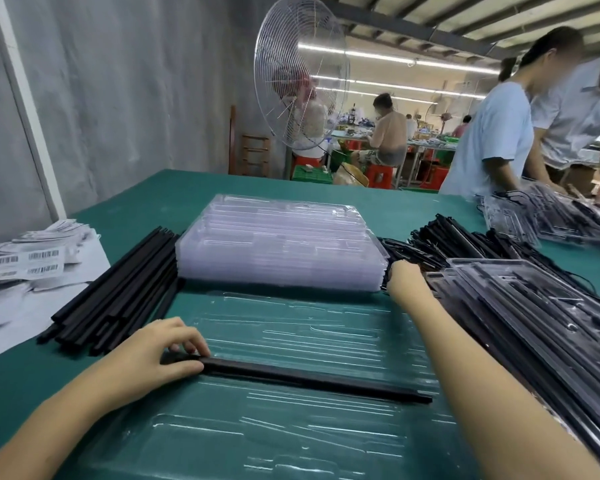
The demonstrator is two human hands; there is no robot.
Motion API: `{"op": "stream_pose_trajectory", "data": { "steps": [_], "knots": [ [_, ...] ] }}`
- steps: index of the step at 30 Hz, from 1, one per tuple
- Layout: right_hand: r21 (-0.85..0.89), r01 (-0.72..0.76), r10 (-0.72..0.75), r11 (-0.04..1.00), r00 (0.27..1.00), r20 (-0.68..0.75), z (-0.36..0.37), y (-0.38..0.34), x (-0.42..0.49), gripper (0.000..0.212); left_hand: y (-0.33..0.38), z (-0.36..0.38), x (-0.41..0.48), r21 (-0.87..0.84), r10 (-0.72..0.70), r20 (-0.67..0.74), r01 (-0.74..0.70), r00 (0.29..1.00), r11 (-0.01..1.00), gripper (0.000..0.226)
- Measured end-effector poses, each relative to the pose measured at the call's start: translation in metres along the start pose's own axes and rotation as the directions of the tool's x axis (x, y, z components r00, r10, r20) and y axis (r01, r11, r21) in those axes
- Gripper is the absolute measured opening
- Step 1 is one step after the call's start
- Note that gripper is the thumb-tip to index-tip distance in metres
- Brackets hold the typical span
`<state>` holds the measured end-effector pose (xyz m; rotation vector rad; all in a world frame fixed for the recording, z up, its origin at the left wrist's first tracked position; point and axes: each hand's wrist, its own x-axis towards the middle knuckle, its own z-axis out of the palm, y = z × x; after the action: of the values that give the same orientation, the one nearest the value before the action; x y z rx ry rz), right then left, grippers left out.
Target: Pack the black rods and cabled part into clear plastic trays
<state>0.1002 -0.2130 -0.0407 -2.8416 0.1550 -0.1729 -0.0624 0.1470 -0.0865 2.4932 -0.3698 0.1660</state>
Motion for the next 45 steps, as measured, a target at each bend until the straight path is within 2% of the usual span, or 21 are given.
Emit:
{"op": "stream_pose_trajectory", "data": {
  "steps": [4, 9, 17, 21, 24, 26, 28, 30, 32, 34, 36, 39, 42, 45],
  "knots": [
    [-0.016, -0.035, 0.033, 0.999, 0.995, -0.09, 0.023, 0.007, 0.019, 0.024, -0.006, -0.004, 0.005, -0.011, -0.022, 0.092, 0.023, 0.995, 1.0, 0.04],
    [-0.009, -0.052, 0.05, 0.999, 0.985, -0.166, 0.028, 0.004, 0.032, 0.025, -0.009, -0.006, 0.009, 0.008, -0.032, 0.111, 0.031, 0.993, 0.999, 0.049],
    [0.216, -0.042, 0.123, 0.975, 0.917, -0.379, -0.006, -0.003, 0.02, 0.014, -0.008, -0.01, 0.007, 0.055, -0.094, 0.111, 0.089, 0.989, 0.995, 0.032],
    [0.335, 0.057, 0.144, 0.941, 0.826, -0.545, -0.043, -0.003, -0.007, 0.018, -0.008, -0.011, 0.003, 0.061, -0.116, 0.062, 0.113, 0.991, 0.992, 0.032],
    [0.391, 0.211, 0.154, 0.896, 0.679, -0.718, -0.067, -0.005, -0.037, 0.022, -0.006, -0.009, -0.002, 0.058, -0.126, 0.041, 0.124, 0.991, 0.991, 0.034],
    [0.495, 0.306, 0.229, 0.813, 0.613, -0.756, -0.077, -0.007, -0.057, 0.02, -0.003, -0.006, -0.003, 0.102, -0.112, 0.033, 0.108, 0.993, 0.989, 0.035],
    [0.622, 0.345, 0.301, 0.703, 0.648, -0.7, -0.081, -0.008, -0.074, 0.016, 0.001, -0.003, -0.005, 0.148, -0.097, 0.024, 0.093, 0.995, 0.985, 0.037],
    [0.726, 0.345, 0.288, 0.595, 0.752, -0.594, -0.077, -0.009, -0.09, 0.012, 0.005, -0.002, -0.007, 0.169, -0.095, 0.015, 0.091, 0.995, 0.981, 0.036],
    [0.807, 0.334, 0.194, 0.487, 0.859, -0.473, -0.068, -0.013, -0.108, 0.015, 0.008, -0.002, -0.008, 0.188, -0.091, 0.016, 0.086, 0.996, 0.978, 0.036],
    [0.823, 0.325, 0.027, 0.467, 0.924, -0.38, -0.053, -0.016, -0.125, 0.016, 0.008, -0.002, -0.009, 0.215, -0.087, 0.026, 0.079, 0.996, 0.973, 0.037],
    [0.783, 0.305, -0.159, 0.543, 0.952, -0.26, -0.034, -0.018, -0.136, 0.021, 0.008, -0.001, -0.01, 0.241, -0.106, 0.019, 0.098, 0.994, 0.965, 0.04],
    [0.694, 0.301, -0.371, 0.654, 0.927, -0.053, -0.008, -0.02, -0.146, 0.02, 0.007, 0.0, -0.012, 0.264, -0.136, 0.008, 0.129, 0.991, 0.956, 0.042],
    [0.573, 0.394, -0.537, 0.718, 0.838, 0.097, 0.004, -0.023, -0.154, 0.008, 0.007, 0.0, -0.013, 0.258, -0.148, 0.02, 0.138, 0.989, 0.956, 0.042],
    [0.442, 0.483, -0.615, 0.756, 0.757, 0.223, 0.009, -0.021, -0.158, 0.012, 0.005, 0.0, -0.012, 0.241, -0.146, 0.021, 0.137, 0.989, 0.961, 0.04]
  ]
}}
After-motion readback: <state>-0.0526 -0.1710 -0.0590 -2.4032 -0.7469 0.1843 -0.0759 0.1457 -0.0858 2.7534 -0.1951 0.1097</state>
